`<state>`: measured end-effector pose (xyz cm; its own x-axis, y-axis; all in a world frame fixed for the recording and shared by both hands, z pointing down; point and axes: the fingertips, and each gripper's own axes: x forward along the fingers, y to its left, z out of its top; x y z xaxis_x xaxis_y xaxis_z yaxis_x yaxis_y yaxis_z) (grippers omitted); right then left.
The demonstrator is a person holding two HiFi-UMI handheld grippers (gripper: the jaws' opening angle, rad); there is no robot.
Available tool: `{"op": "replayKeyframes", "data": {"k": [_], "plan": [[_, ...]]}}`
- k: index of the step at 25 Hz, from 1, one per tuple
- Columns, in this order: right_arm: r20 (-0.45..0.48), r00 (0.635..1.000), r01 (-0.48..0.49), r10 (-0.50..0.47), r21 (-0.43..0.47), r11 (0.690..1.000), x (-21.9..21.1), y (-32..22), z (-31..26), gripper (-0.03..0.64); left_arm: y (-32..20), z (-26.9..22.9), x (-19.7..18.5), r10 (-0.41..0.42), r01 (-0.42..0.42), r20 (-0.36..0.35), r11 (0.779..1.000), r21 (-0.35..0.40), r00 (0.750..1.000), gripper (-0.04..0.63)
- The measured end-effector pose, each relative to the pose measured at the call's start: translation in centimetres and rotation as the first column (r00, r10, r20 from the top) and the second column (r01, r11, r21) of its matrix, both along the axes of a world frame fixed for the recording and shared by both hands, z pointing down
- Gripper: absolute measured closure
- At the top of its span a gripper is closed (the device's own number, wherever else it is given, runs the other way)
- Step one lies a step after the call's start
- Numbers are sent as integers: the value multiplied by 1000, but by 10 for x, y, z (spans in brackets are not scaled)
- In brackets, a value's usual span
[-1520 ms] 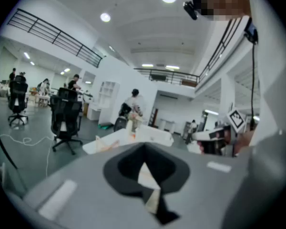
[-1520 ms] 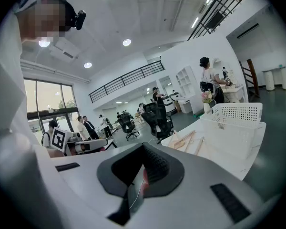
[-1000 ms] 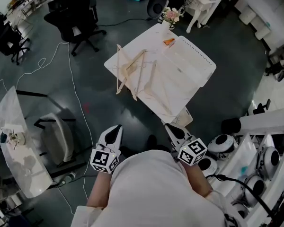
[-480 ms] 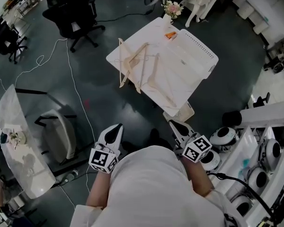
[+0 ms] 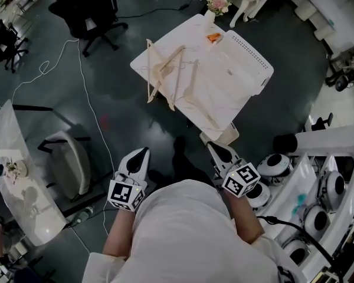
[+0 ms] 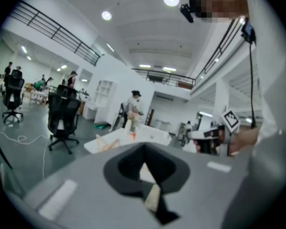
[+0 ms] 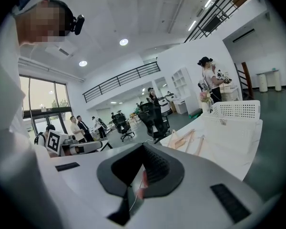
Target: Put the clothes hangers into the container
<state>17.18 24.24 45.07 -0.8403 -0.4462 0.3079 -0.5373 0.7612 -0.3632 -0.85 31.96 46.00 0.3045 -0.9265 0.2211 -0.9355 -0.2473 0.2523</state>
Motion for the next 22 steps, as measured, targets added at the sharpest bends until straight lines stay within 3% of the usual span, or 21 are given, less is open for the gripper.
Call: {"op": "replayKeyframes", "data": {"k": [3,13,22], "plan": [[1,1000,11,-11,-10,1000,-3,-18,7,617,-13,-1,5,13,-13,10,1000,22,1000,596],[-31,994,107,-109,-38,993,-7,-101,26,617,-84,9,7,-42,42,-13,999,-6,999,595],[-127,969,198,-211,-109,974,-3,-172,77,615,-145,35,10,-97,99,32,992,-84,995,595]]}}
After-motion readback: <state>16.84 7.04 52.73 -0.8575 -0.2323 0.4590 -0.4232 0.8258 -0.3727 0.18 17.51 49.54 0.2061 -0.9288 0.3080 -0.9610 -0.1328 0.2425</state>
